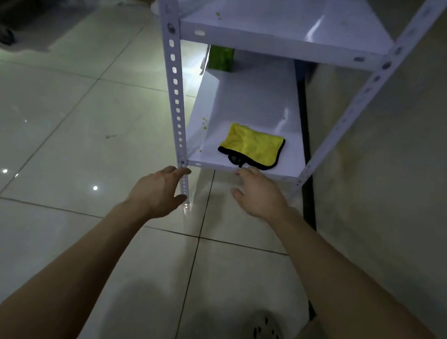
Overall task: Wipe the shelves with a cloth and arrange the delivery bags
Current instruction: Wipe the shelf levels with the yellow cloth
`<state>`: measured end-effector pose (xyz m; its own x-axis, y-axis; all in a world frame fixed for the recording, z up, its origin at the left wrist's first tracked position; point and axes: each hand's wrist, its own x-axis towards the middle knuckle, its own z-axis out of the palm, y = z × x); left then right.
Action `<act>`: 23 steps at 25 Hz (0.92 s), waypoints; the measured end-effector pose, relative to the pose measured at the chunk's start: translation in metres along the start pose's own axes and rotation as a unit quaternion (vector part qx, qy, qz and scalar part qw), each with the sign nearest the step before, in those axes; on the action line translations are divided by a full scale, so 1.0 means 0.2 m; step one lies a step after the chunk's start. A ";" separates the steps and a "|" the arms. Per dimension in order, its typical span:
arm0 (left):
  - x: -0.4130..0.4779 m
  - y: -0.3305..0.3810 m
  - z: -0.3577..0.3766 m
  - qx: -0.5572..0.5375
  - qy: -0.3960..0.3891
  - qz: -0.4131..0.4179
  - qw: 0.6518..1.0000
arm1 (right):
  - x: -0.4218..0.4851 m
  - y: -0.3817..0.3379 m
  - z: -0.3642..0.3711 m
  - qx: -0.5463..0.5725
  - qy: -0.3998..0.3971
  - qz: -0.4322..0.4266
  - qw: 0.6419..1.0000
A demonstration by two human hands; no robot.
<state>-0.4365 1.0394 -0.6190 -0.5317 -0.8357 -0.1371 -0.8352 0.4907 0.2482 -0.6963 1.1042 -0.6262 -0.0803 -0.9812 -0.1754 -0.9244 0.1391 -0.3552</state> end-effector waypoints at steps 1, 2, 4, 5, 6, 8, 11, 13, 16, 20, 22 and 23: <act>-0.06 0.02 -0.01 0.005 0.015 0.002 1.000 | -0.05 -0.02 0.00 -0.005 0.011 -0.011 1.000; -0.13 0.03 -0.02 0.011 0.036 0.002 0.999 | -0.12 -0.05 0.00 -0.013 0.024 -0.025 0.999; -0.27 0.09 -0.10 0.016 0.062 0.008 0.998 | -0.25 -0.11 -0.06 -0.017 0.044 -0.031 0.998; -0.35 0.13 -0.15 0.017 0.066 0.013 0.998 | -0.32 -0.14 -0.08 -0.014 0.046 -0.036 0.998; -0.43 0.16 -0.19 0.019 0.068 0.016 0.997 | -0.40 -0.17 -0.10 -0.012 0.049 -0.046 0.998; -0.51 0.22 -0.27 0.034 0.078 0.020 0.996 | -0.49 -0.18 -0.15 -0.013 0.061 -0.062 0.996; -0.59 0.25 -0.38 0.040 0.113 0.019 0.993 | -0.56 -0.20 -0.23 0.005 0.083 -0.068 0.994; -0.61 0.23 -0.37 0.034 0.124 0.008 0.992 | -0.53 -0.22 -0.23 -0.010 0.080 -0.077 0.994; -0.51 0.17 -0.28 -0.007 0.124 0.000 0.992 | -0.36 -0.20 -0.18 0.001 0.086 -0.072 0.994; -0.11 0.08 -0.22 -0.127 0.136 -0.042 0.982 | 0.03 -0.09 -0.02 0.027 0.074 -0.034 0.996; 0.14 0.03 -0.25 -0.220 0.182 -0.099 0.953 | 0.26 0.01 0.04 0.027 0.073 -0.007 0.997; 0.24 -0.01 -0.25 -0.258 0.202 -0.126 0.936 | 0.37 0.07 0.06 0.029 0.081 0.011 0.996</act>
<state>-0.4542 0.9856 -0.5785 -0.1429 -0.9853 0.0941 -0.6931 0.1675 0.7011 -0.7101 1.0356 -0.6549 -0.1629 -0.9860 -0.0350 -0.8991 0.1630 -0.4064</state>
